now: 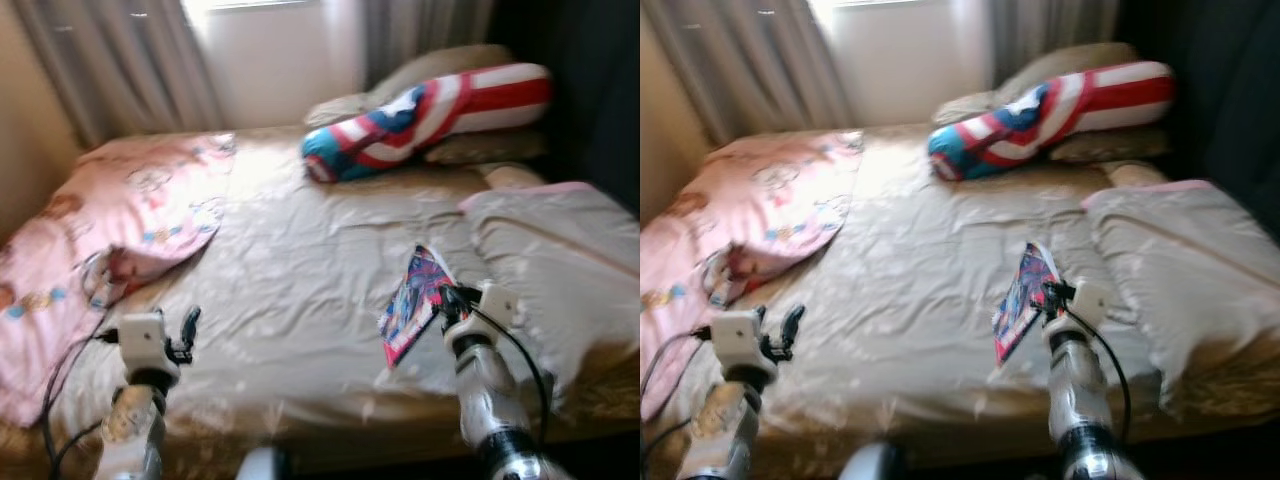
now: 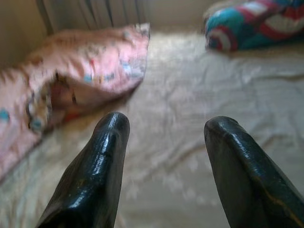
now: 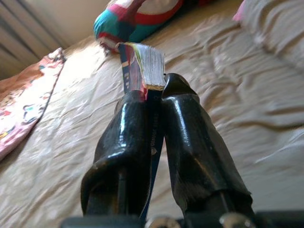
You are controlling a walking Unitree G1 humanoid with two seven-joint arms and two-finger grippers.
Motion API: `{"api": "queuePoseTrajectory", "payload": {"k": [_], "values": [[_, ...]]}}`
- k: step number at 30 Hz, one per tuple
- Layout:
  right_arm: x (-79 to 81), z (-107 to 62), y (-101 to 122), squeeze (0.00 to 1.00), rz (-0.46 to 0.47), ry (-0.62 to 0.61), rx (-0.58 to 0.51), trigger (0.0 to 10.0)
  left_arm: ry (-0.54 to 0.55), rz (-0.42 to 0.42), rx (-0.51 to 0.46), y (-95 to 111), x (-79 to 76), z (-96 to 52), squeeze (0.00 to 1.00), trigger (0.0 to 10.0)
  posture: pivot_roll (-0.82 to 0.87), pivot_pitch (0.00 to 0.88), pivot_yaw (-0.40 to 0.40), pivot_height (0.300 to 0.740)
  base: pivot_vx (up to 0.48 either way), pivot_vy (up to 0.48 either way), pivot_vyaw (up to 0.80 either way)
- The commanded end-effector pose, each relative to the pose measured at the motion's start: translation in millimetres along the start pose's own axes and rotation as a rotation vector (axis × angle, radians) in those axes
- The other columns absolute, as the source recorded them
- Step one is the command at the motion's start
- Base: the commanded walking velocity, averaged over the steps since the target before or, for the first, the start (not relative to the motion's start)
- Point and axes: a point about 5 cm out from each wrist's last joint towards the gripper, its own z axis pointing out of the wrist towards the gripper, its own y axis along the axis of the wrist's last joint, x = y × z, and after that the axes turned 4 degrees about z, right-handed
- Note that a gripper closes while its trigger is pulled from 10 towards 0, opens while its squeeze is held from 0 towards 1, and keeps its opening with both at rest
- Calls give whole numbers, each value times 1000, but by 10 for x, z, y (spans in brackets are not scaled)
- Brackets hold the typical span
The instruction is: Clean up the room
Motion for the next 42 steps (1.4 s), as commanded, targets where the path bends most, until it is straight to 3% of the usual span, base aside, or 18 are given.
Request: {"api": "queuePoseTrajectory", "payload": {"k": [1, 17, 42], "values": [[134, 67, 81, 0, 21, 49, -35, 10000, -2, 15, -25, 93, 35, 64, 0, 10000, 9, 9, 86, 646, 0, 0, 0], [127, 64, 30, 0, 49, 56, -30, 10000, 8, 13, -19, 106, 65, 36, 0, 10000, 18, 35, 74, 646, 0, 0, 0], [198, 66, 24, 0, 48, 101, -36, 10000, -6, 21, -28, 157, 37, -14, 0, 10000, 28, 91, 76, 646, 231, 0, 0]]}}
